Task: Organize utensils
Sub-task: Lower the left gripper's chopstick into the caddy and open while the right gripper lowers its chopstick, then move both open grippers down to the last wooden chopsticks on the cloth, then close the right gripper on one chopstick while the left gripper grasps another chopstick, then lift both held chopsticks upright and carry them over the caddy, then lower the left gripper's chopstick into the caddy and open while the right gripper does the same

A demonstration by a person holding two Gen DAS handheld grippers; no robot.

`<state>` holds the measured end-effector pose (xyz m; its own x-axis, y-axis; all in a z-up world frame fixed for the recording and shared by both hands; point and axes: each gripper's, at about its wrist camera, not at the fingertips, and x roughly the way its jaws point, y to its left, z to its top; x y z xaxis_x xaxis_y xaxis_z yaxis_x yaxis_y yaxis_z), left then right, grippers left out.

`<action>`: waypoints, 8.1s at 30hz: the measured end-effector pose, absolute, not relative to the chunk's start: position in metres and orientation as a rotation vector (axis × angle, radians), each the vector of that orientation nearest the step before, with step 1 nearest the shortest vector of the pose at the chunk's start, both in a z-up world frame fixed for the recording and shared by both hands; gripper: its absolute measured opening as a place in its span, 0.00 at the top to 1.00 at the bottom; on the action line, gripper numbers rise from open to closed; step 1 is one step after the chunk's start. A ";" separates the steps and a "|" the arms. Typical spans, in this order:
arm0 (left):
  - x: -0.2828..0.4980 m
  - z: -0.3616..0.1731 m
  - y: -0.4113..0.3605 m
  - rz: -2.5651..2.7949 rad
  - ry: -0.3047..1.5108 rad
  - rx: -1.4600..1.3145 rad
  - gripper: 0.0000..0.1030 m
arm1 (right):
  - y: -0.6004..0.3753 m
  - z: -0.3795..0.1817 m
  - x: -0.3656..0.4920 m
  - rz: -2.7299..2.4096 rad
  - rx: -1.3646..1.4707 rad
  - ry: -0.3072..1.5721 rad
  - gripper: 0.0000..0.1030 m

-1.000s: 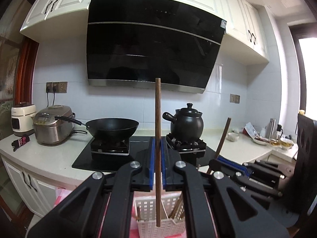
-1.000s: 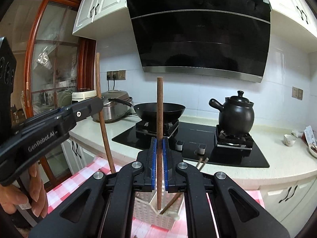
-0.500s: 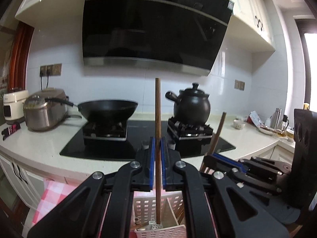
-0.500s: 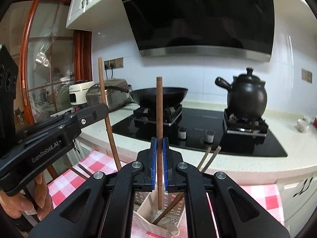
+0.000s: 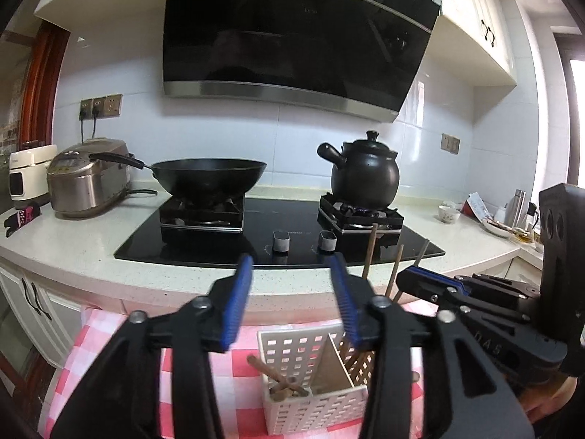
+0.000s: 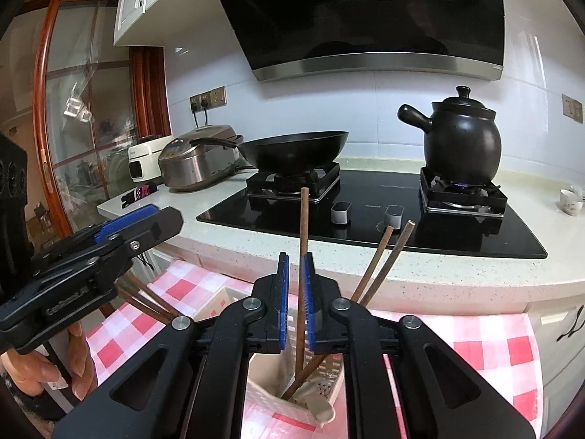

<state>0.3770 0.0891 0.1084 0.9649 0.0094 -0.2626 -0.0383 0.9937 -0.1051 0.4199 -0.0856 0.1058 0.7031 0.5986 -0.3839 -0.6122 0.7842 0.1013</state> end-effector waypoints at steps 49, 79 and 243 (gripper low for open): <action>0.204 -0.072 0.086 0.171 0.646 -0.146 0.07 | -0.114 -0.064 0.268 0.554 -0.076 0.813 0.60; 0.183 -0.069 0.132 0.109 0.596 -0.232 0.05 | -0.040 -0.079 0.279 0.390 -0.254 0.879 0.77; 0.272 0.206 0.020 -0.088 0.131 0.067 0.95 | -0.120 0.173 0.327 0.657 -0.089 0.309 0.94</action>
